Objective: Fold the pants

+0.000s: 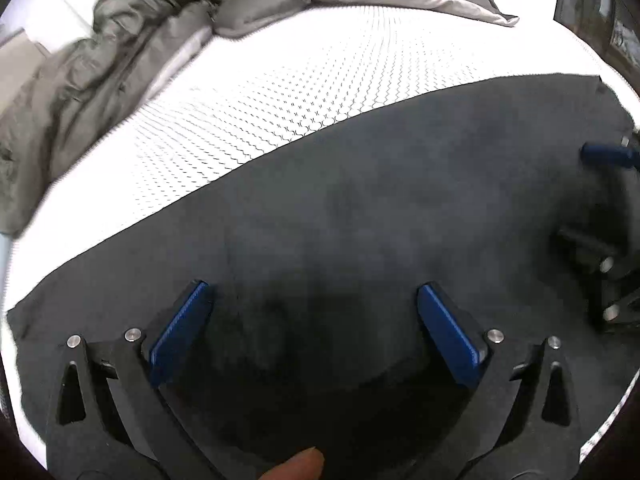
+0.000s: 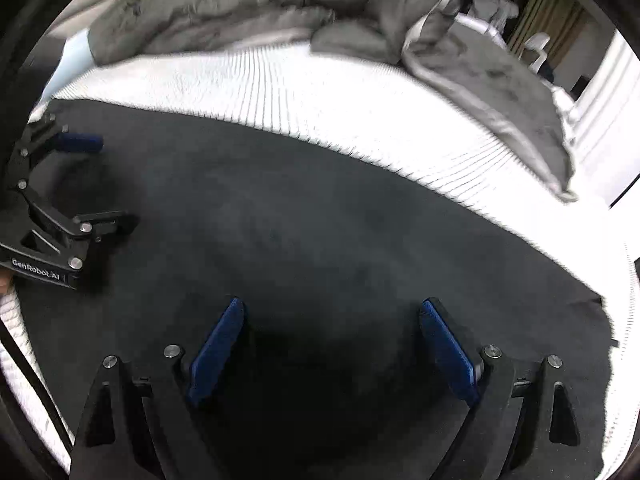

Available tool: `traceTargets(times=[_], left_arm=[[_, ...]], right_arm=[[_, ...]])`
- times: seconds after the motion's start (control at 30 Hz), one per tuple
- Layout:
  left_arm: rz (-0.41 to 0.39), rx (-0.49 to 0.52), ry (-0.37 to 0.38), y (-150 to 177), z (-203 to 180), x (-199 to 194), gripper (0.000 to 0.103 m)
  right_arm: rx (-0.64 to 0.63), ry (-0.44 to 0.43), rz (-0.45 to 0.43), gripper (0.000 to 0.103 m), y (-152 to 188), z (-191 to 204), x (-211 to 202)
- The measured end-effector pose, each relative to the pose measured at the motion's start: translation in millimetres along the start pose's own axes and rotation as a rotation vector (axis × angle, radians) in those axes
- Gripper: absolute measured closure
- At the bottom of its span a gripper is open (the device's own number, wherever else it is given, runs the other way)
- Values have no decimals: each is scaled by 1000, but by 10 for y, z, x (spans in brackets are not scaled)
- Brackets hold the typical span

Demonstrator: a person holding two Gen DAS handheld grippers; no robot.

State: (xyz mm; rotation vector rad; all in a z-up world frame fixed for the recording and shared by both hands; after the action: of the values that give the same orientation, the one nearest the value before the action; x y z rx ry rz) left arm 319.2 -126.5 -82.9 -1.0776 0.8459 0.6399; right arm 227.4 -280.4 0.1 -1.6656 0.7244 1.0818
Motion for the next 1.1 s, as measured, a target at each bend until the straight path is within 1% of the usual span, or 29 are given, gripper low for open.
traceTargets(times=[0.03,0.07,0.1,0.13,0.17,0.2,0.23,0.27,0.3,0.33,0.4,0.43,0.47,0.53,0.57,0.6,0.63,0.67,0.7,0.73,0.8,0.83,0.87,0.9,0.93,1.0,1.03,1.07,1.1], left_arm=[[12,-19,16,27,76,16,0],[16,-39,-3,74,195,8,0],[13,-43,-44,138,339,10,0],[8,-49,-77,210,443,-20,0],[3,-68,-94,284,592,-32,0],[7,-91,-107,350,726,-38,0],[17,-119,-148,421,882,-26,0],[16,-139,-152,435,1024,-2,0],[17,-161,-121,463,1063,-45,1],[16,-168,-108,472,1072,-109,2],[-54,-148,-103,416,1103,-322,2],[-112,-149,-102,379,1169,-467,2],[-131,-159,-108,393,1238,-531,2],[-123,-181,-145,353,1493,-518,4],[-102,-193,-165,350,1671,-440,13],[-58,-210,-194,380,1864,-292,23],[-19,-220,-210,409,1990,-166,53],[45,-235,-223,462,2125,7,80],[95,-259,-227,565,2269,149,88],[97,-286,-228,644,2416,224,92],[73,-337,-270,776,2694,176,94],[66,-355,-283,832,2792,118,100],[60,-373,-295,894,2875,48,100],[61,-380,-286,943,2906,-13,100],[67,-375,-274,899,2969,-13,100],[30,-340,-248,920,2793,-237,98],[-8,-286,-194,926,2612,-342,92],[-22,-247,-153,953,2468,-383,81],[-18,-215,-130,978,2340,-361,74]], right_arm=[[-2,8,17,12,-39,-37,89],[4,0,13,12,-47,-18,70],[9,19,15,12,-35,-81,41],[12,85,22,12,10,-198,-3],[20,125,25,12,45,-295,-3],[43,146,31,11,100,-400,-21],[94,152,35,11,168,-559,-48],[126,147,32,11,217,-660,-69],[166,141,30,11,251,-748,-98],[180,136,26,11,259,-771,-123],[170,113,-4,11,211,-736,-182],[159,98,-21,11,179,-700,-198],[150,78,-32,11,150,-656,-207],[131,73,-29,11,93,-601,-165],[114,81,-17,11,96,-579,-133],[102,88,-5,12,74,-574,-88],[95,94,4,12,43,-573,-50],[95,94,6,12,53,-581,-36],[98,91,5,12,66,-593,-49],[99,97,4,11,68,-615,-60],[107,111,4,12,92,-694,-78],[118,114,5,11,121,-727,-87],[126,116,5,11,139,-753,-92],[132,118,6,11,159,-755,-105],[136,116,4,12,170,-773,-110],[134,111,-3,12,195,-755,-153],[128,103,-10,12,198,-737,-176],[115,80,-28,12,198,-665,-223],[104,59,-45,12,200,-566,-275]])
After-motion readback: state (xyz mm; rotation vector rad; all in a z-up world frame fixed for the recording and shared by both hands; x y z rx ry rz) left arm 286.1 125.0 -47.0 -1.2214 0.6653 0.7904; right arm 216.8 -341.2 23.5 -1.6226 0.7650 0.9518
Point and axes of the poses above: each gripper's, at about its wrist camera, not at the fingertips, and x roughly the way its jaws point, z to its left, y to its underside, the point moved 3 cm from there along x, roughly the way its jaws point, and after that the axes turned 9 degrees about -y, right-handed, at the moved point
